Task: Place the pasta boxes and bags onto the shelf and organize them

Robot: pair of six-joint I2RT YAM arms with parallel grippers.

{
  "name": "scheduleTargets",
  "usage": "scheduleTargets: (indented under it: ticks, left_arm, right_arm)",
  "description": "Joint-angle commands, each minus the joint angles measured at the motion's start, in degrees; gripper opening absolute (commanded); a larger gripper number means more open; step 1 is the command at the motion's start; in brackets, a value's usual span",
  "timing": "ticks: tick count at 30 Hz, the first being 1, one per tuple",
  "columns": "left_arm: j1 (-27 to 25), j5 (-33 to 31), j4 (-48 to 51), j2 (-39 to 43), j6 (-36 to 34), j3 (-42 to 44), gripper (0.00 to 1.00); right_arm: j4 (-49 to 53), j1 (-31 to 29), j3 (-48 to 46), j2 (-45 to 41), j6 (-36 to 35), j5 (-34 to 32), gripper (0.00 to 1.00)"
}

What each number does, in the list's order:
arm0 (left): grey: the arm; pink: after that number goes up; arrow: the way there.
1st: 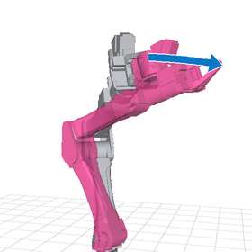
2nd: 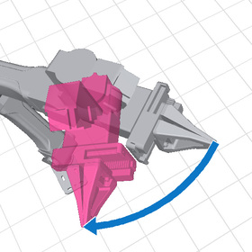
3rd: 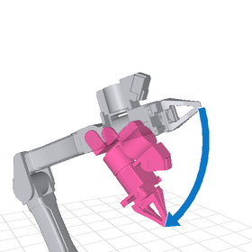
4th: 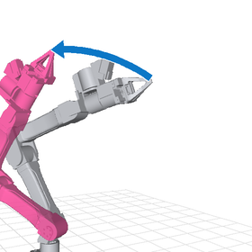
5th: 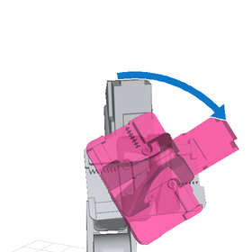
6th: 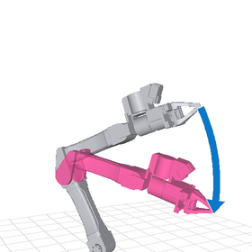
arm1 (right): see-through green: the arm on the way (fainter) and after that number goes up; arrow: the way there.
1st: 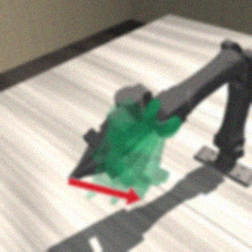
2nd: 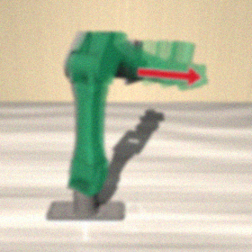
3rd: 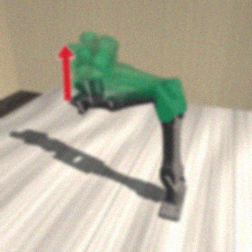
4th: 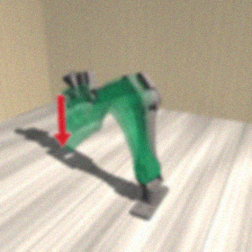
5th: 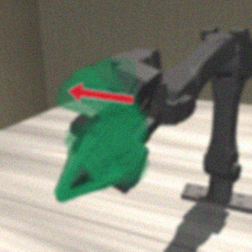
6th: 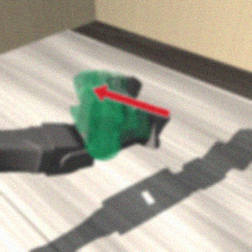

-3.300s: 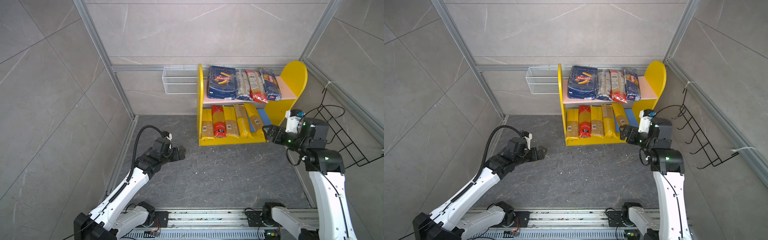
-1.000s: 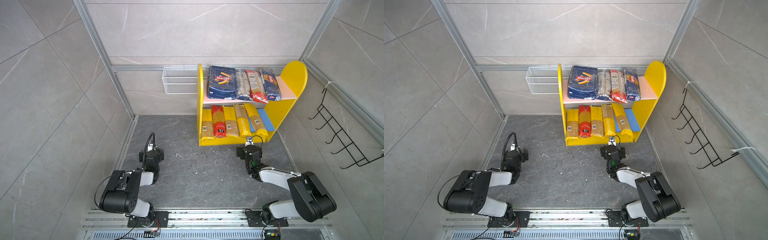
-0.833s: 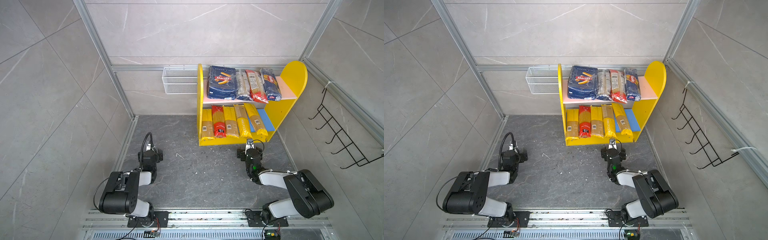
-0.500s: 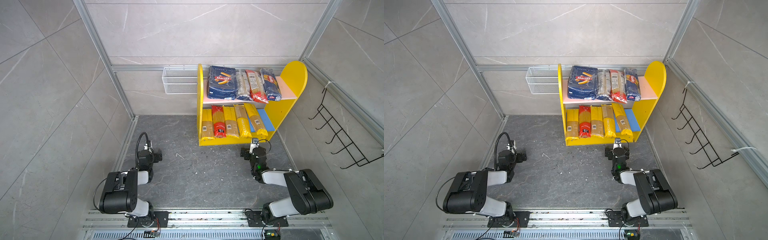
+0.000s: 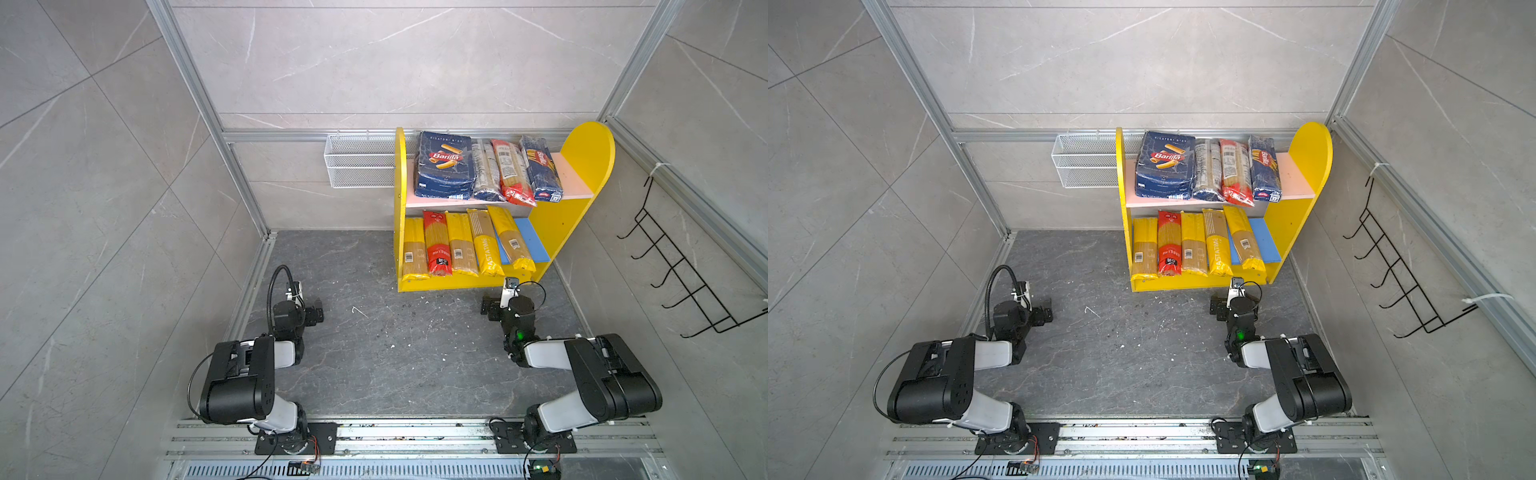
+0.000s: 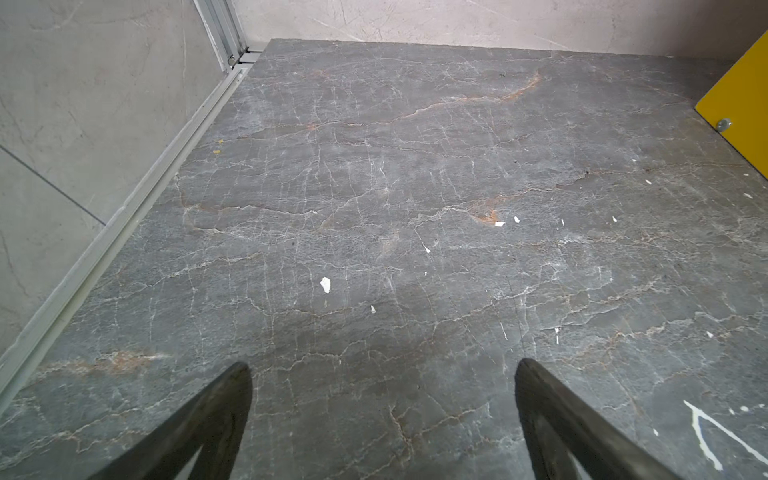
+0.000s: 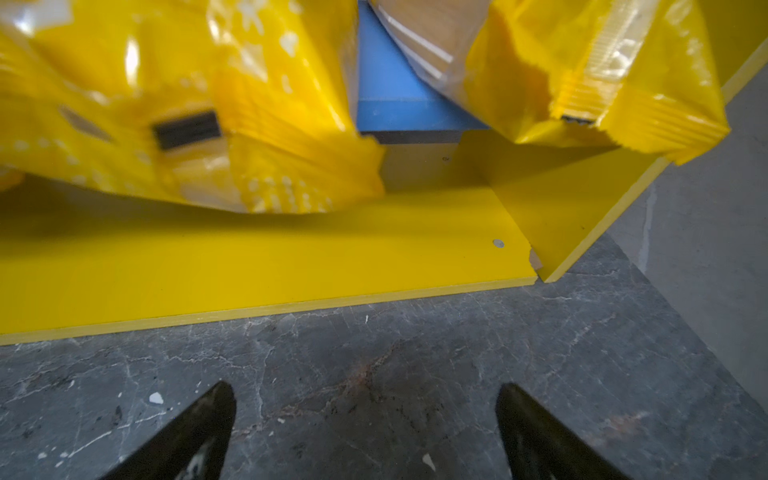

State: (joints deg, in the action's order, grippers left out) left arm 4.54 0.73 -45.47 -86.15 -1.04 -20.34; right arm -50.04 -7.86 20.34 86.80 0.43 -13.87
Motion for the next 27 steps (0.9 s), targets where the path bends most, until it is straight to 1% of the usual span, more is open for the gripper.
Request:
scheduleTargets:
  ticks: [1,6,27]
  left_arm:
    - [0.21,2.23,-2.99,-0.10,1.19,-0.67,1.00]
    - [0.25,1.38,-2.98,0.10,1.26,-0.49,1.00]
    - [0.21,1.40,-2.97,0.06,1.30,-0.49,1.00]
  right_arm:
    - [-1.89,-0.10,-0.63,0.12,0.69,0.33,1.00]
    - [-1.74,-0.11,-0.50,0.21,0.65,0.32,1.00]
    - [-1.70,-0.10,-0.40,0.21,0.76,0.42,1.00]
